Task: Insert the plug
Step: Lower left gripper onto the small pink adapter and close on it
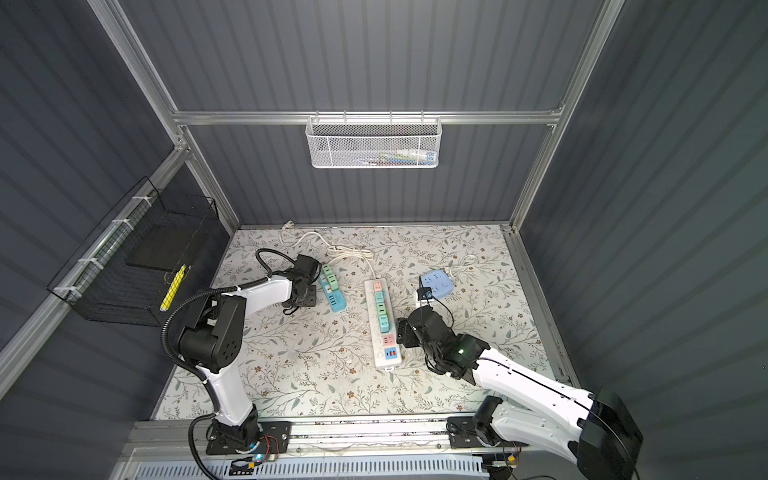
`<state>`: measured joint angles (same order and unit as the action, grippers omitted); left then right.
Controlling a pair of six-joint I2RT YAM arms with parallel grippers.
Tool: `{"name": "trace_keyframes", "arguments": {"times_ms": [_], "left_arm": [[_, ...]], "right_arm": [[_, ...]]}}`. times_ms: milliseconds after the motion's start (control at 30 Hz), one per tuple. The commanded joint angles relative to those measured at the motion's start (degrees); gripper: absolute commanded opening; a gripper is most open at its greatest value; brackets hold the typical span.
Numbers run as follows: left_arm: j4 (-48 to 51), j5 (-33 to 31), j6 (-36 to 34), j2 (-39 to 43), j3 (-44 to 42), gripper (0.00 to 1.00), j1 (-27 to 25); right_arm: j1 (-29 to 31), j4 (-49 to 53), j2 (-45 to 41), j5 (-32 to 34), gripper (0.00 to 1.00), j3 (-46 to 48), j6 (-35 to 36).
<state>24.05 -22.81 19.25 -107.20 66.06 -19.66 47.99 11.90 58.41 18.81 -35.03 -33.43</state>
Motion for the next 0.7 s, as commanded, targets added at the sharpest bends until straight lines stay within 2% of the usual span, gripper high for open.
{"name": "trace_keyframes", "arguments": {"times_ms": [0,100,167,300,667], "left_arm": [[2.1,2.3,1.5,0.9,-2.8,0.65,0.4],[1.4,2.9,2.1,1.3,-4.4,0.66,0.5],[0.2,2.8,2.2,1.9,-5.5,0.61,0.4],[-0.6,3.5,2.1,1.6,-5.5,0.45,0.5],[-2.5,7.4,1.2,4.2,-7.1,0.39,0.4]], "right_arm": [[-0.3,-0.3,0.5,-0.7,0.82,-0.4,-0.1],[-0.3,-0.5,0.7,-0.5,0.82,-0.7,0.3],[-0.3,-0.2,0.9,-0.7,0.83,-1.1,0.5],[-0.3,0.4,1.0,-1.1,0.83,-1.7,0.5],[-0.3,2.0,-0.7,-0.1,0.82,-1.7,0.4]]}}
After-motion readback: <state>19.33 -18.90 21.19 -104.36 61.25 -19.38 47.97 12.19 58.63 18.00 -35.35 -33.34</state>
